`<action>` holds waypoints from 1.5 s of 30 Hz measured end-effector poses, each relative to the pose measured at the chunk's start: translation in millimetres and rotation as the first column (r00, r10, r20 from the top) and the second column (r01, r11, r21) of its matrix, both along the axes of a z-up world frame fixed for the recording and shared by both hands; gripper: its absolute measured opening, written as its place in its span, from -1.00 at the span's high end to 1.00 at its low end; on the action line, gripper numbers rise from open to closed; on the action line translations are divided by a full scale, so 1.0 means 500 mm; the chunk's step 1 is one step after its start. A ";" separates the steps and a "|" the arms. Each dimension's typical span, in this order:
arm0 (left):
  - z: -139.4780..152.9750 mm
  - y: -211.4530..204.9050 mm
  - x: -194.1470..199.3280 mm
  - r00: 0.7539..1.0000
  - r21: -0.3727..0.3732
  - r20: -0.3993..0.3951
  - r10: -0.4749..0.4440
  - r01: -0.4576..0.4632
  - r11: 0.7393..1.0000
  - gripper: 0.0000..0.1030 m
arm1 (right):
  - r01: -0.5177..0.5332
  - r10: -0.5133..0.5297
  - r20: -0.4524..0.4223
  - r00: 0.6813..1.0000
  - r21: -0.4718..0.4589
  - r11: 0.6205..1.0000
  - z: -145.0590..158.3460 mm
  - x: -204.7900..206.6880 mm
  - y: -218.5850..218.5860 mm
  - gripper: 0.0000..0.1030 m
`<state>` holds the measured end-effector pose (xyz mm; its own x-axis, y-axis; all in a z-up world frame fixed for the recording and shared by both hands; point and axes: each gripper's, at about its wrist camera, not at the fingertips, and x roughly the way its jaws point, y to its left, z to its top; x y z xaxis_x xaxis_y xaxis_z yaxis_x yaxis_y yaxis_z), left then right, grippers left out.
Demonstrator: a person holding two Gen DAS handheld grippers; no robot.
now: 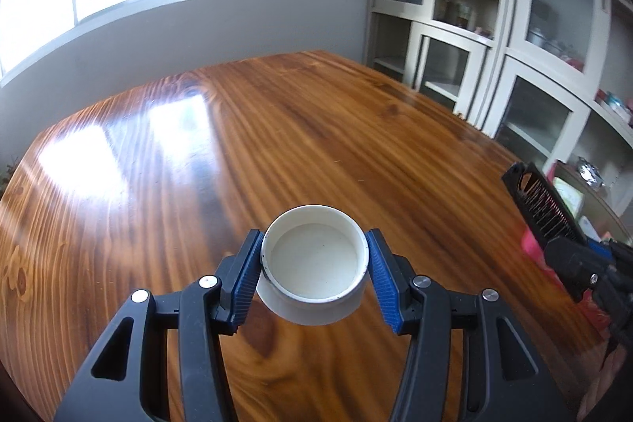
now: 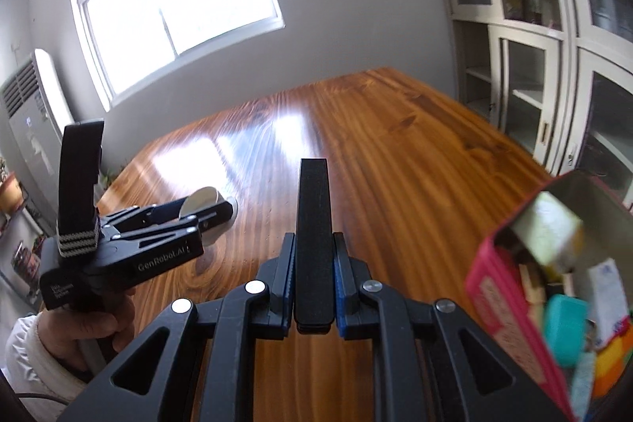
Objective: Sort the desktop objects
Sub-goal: 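Carry the white jar and black comb into the pink tin and release both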
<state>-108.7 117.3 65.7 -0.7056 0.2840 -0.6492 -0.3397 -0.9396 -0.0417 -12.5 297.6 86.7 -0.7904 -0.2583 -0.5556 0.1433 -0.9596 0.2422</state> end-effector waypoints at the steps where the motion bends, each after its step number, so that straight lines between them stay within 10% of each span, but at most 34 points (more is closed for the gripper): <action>1: 0.006 0.009 0.010 1.000 0.006 -0.006 -0.010 0.010 1.000 -0.08 | 0.005 -0.005 -0.006 1.000 -0.002 1.000 0.005 0.007 0.006 0.64; 17: 0.061 0.179 0.124 0.985 0.024 -0.049 -0.163 0.164 0.986 -0.08 | 0.204 -0.207 -0.074 0.976 -0.050 0.978 0.019 0.176 0.179 0.64; 29: 0.076 0.389 0.204 0.928 -0.013 -0.057 -0.367 0.367 0.930 -0.08 | 0.441 -0.447 -0.047 0.893 -0.094 0.892 -0.006 0.286 0.377 0.64; 45: 0.053 0.533 0.227 0.879 -0.046 -0.021 -0.477 0.476 0.878 -0.08 | 0.469 -0.474 -0.022 0.880 -0.108 0.877 -0.026 0.284 0.438 0.64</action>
<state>4.9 383.8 92.3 -0.5108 0.5663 -0.6468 -0.7471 -0.6646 0.0082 129.6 516.6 73.7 -0.8559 0.1008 -0.5073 -0.3069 -0.8884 0.3413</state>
